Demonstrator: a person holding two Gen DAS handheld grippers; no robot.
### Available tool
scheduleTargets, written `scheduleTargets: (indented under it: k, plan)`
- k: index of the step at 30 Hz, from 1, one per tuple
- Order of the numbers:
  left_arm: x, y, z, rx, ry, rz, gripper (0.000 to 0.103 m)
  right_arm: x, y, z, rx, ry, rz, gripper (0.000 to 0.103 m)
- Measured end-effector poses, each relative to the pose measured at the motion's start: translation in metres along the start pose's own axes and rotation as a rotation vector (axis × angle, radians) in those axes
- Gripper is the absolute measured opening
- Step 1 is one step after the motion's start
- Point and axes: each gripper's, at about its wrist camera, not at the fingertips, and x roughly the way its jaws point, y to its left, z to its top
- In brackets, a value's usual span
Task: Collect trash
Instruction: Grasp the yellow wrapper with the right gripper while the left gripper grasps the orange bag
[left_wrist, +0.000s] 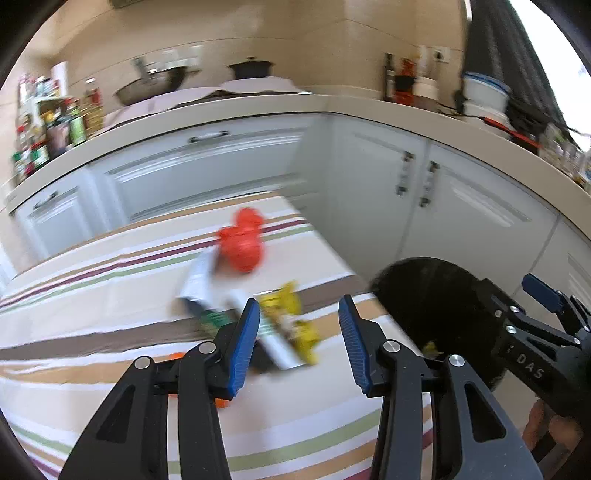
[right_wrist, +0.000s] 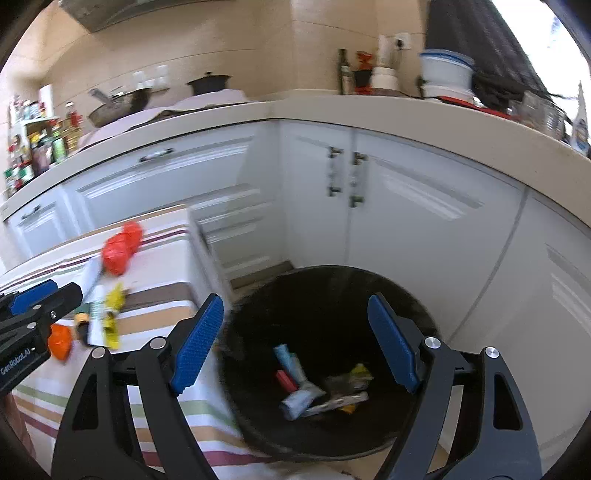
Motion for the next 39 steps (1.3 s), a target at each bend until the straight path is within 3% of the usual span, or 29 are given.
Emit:
scheduleTargets:
  k: [11,22,25,29,33,36,38,39]
  plan:
    - [-0.023,0.079,-0.021,-0.104,0.011,0.131,0.045,-0.007,0.075,-0.003,-0.1,0.013,0.123,0.078]
    - [-0.033,0.137,-0.041,-0.186,0.029,0.224,0.048,0.0,0.123,-0.008,-0.176,0.053,0.178,0.076]
    - [-0.034,0.147,-0.044,-0.202,0.033,0.243,0.048,0.011,0.132,-0.008,-0.192,0.091,0.185,0.063]
    - [-0.031,0.16,-0.047,-0.219,0.041,0.267,0.051,0.031,0.14,-0.008,-0.194,0.171,0.204,0.062]
    - [-0.026,0.168,-0.049,-0.244,0.06,0.275,0.053,0.047,0.144,-0.008,-0.206,0.236,0.214,0.049]
    - [-0.022,0.168,-0.05,-0.25,0.069,0.265,0.055,0.058,0.146,-0.008,-0.202,0.279,0.237,0.047]
    - [-0.019,0.164,-0.05,-0.246,0.072,0.252,0.056,0.063,0.147,-0.009,-0.207,0.302,0.251,0.038]
    - [-0.018,0.161,-0.049,-0.243,0.073,0.245,0.057,0.064,0.148,-0.009,-0.207,0.309,0.271,0.027]
